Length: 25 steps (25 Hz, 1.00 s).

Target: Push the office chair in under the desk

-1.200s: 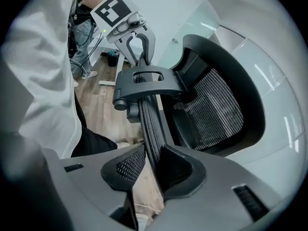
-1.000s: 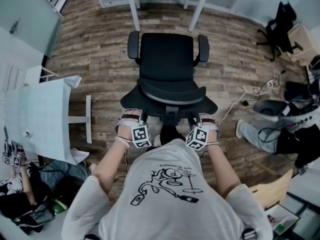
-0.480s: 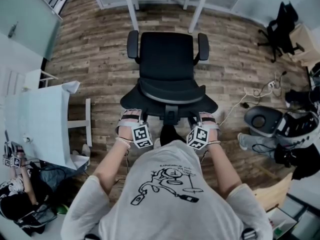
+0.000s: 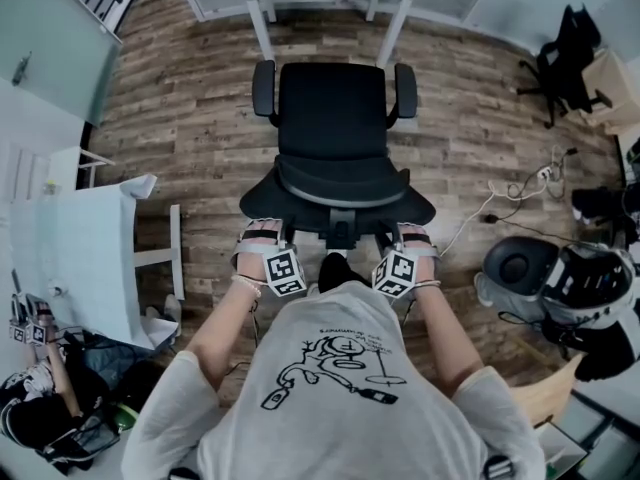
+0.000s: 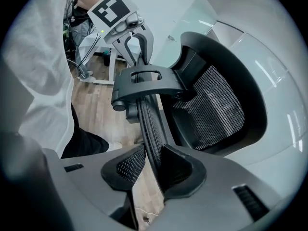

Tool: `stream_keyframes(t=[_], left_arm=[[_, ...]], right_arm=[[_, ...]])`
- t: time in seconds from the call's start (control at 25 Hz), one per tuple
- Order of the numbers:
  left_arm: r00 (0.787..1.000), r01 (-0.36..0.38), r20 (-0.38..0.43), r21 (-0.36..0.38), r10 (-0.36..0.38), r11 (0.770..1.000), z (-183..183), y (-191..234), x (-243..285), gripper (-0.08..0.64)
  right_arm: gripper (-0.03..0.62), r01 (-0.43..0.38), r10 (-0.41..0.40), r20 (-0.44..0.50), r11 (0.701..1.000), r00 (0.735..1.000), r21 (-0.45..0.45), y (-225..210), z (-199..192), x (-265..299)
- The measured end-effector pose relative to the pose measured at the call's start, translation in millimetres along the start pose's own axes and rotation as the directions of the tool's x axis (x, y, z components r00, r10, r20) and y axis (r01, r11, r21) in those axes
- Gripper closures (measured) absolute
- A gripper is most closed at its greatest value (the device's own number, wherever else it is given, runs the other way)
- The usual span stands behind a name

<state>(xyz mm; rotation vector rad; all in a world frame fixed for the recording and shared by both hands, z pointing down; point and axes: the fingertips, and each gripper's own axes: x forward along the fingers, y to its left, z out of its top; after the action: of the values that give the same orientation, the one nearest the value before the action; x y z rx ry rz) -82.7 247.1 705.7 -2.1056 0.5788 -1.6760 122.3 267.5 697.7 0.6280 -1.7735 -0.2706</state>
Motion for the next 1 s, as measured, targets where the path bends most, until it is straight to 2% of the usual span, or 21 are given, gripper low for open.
stream_keyframes(t=[0.64,1.0], left_arm=[[0.999,0.02,-0.041,-0.037,-0.022,0.999,23.4,65.5,47.7,0.445],[0.998,0.004,-0.067,-0.091,-0.01,0.996,41.7,100.9,80.4,0.442]], right_arm=[[0.457,-0.027,0.027,0.014,1.0,1.0,0.0,-74.5,-15.1,38.9],[0.457,-0.031,0.032,0.022,0.999,0.999,-0.023,-120.5,-29.7,66.5]])
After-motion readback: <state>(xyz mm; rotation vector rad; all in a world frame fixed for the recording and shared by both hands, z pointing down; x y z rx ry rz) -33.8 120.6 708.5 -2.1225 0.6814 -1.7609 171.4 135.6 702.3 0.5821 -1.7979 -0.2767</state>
